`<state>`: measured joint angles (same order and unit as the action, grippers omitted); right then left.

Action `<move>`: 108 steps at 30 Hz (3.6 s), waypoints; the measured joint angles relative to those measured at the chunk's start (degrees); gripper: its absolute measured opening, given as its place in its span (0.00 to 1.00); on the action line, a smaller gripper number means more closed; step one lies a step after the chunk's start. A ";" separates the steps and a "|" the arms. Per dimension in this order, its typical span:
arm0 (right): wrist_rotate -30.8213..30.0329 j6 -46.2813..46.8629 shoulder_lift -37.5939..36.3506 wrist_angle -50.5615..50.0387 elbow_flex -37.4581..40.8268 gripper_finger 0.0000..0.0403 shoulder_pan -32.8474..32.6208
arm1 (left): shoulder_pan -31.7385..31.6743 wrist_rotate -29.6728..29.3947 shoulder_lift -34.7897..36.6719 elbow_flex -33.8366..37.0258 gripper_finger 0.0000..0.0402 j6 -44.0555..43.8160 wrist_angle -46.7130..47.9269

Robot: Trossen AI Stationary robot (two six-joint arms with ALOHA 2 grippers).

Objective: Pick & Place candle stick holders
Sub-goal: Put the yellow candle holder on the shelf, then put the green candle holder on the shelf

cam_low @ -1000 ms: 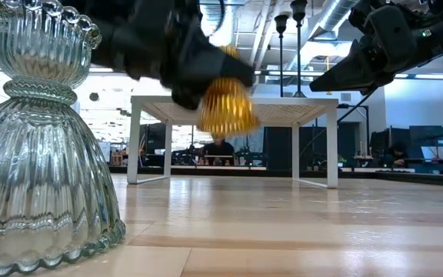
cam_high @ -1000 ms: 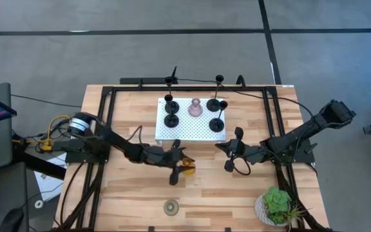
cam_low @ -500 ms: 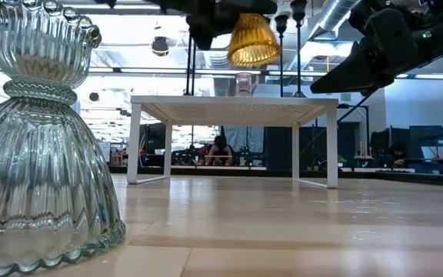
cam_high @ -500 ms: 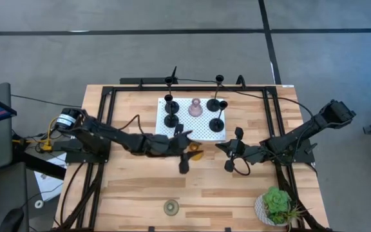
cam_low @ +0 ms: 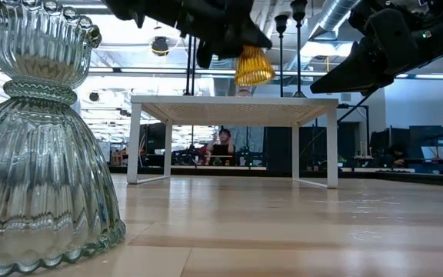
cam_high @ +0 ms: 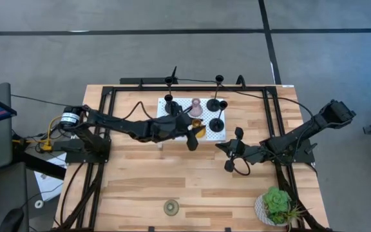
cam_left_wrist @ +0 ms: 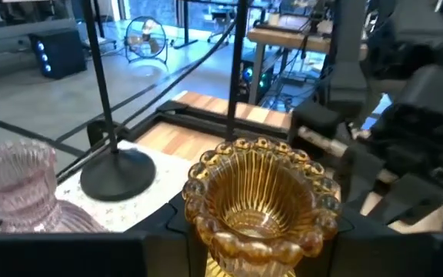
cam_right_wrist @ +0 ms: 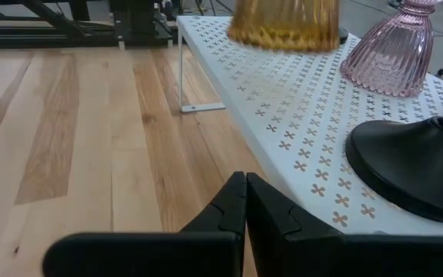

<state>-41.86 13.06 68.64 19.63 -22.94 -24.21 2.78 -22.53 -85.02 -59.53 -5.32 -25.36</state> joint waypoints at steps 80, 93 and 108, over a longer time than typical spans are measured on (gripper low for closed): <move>0.04 0.00 0.02 -0.78 0.00 0.00 0.24 | -2.66 -3.81 -7.35 -5.35 0.49 -0.97 0.01; 0.06 0.00 0.01 -0.80 0.00 0.00 0.24 | -2.62 -3.79 -7.35 -5.38 0.63 8.12 -8.26; 0.06 0.02 0.02 -1.22 0.00 0.00 0.24 | 2.68 -3.81 1.48 -5.38 0.53 20.46 -8.99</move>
<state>-41.80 13.08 68.66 18.42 -22.94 -23.97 5.46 -26.35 -83.54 -64.90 15.14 -34.35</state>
